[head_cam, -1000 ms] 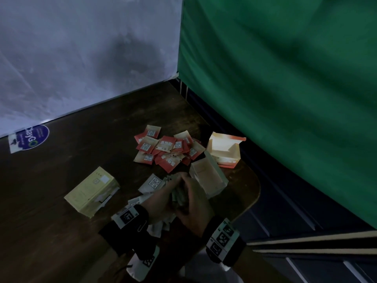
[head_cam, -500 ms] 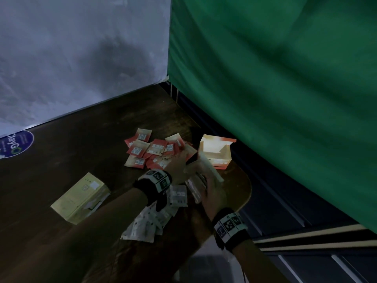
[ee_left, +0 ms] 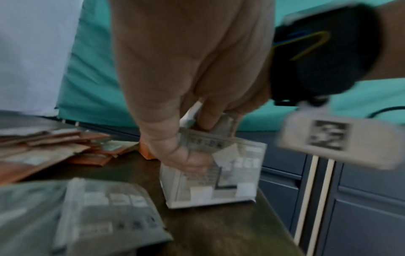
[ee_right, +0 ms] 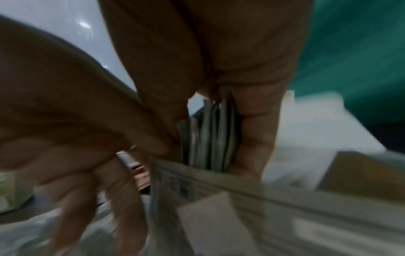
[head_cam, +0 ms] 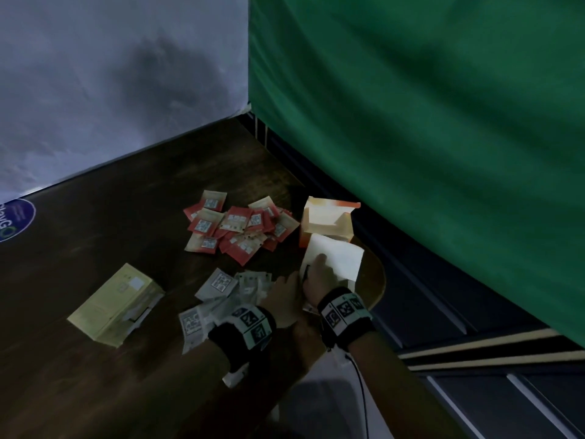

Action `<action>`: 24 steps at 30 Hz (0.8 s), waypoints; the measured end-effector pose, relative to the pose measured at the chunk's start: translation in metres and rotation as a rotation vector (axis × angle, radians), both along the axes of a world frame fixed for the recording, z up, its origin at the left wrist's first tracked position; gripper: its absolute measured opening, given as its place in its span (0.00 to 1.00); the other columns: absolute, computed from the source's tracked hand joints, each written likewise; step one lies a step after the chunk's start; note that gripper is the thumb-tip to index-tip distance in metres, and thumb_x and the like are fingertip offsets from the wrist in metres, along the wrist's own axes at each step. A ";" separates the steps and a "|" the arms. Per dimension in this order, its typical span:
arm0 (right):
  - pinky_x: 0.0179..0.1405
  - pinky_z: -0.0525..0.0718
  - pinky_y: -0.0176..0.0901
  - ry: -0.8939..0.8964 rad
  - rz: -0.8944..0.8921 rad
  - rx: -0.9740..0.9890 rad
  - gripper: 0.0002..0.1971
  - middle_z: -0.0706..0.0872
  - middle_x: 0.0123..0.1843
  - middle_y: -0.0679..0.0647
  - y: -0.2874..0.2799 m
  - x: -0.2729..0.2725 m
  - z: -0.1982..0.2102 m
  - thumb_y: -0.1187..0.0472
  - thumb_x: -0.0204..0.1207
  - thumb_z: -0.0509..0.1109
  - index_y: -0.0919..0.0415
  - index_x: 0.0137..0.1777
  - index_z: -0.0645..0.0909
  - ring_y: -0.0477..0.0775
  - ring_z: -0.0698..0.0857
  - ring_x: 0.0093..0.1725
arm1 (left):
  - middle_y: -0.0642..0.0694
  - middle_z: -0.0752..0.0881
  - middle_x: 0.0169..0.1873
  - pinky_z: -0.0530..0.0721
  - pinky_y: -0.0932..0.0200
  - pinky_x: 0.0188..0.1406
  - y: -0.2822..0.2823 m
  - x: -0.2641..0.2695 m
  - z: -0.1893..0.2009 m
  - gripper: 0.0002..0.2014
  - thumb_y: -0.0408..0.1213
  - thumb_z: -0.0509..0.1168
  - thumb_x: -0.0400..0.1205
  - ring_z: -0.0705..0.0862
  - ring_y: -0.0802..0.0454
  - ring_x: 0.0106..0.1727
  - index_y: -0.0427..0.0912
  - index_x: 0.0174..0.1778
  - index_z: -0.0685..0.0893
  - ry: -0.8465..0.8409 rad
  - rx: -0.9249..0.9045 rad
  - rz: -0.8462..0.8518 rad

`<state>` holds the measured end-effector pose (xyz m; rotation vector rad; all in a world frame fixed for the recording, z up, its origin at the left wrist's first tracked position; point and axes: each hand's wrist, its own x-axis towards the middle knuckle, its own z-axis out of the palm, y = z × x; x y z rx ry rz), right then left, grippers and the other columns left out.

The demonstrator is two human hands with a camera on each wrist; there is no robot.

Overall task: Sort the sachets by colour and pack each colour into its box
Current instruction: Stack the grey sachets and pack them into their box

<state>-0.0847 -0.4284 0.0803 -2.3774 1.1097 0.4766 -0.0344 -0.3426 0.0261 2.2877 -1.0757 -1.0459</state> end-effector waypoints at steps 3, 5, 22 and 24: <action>0.69 0.73 0.55 0.012 0.034 0.052 0.33 0.70 0.75 0.68 -0.005 0.007 -0.002 0.57 0.85 0.55 0.73 0.80 0.42 0.65 0.75 0.71 | 0.37 0.68 0.73 0.72 0.42 0.70 0.004 -0.004 -0.004 0.31 0.35 0.55 0.84 0.68 0.36 0.73 0.47 0.82 0.52 0.060 -0.041 0.043; 0.63 0.76 0.53 -0.030 0.005 0.164 0.37 0.73 0.73 0.68 -0.012 0.004 -0.001 0.55 0.85 0.57 0.73 0.81 0.40 0.67 0.77 0.69 | 0.38 0.68 0.74 0.71 0.42 0.71 0.008 -0.002 -0.008 0.30 0.36 0.53 0.85 0.69 0.37 0.73 0.49 0.83 0.51 0.075 -0.099 0.061; 0.63 0.76 0.54 -0.021 0.163 0.035 0.18 0.81 0.65 0.67 -0.015 -0.032 -0.012 0.59 0.82 0.60 0.66 0.69 0.72 0.66 0.80 0.64 | 0.42 0.77 0.69 0.78 0.50 0.65 0.000 0.000 -0.001 0.69 0.43 0.82 0.61 0.78 0.43 0.67 0.48 0.80 0.30 0.056 -0.162 0.054; 0.61 0.80 0.50 -0.059 0.126 0.065 0.20 0.83 0.63 0.63 -0.016 -0.033 -0.010 0.53 0.82 0.61 0.65 0.68 0.74 0.62 0.83 0.61 | 0.44 0.80 0.64 0.80 0.56 0.57 -0.002 -0.003 -0.004 0.65 0.44 0.80 0.64 0.82 0.44 0.62 0.50 0.81 0.33 0.043 -0.190 0.065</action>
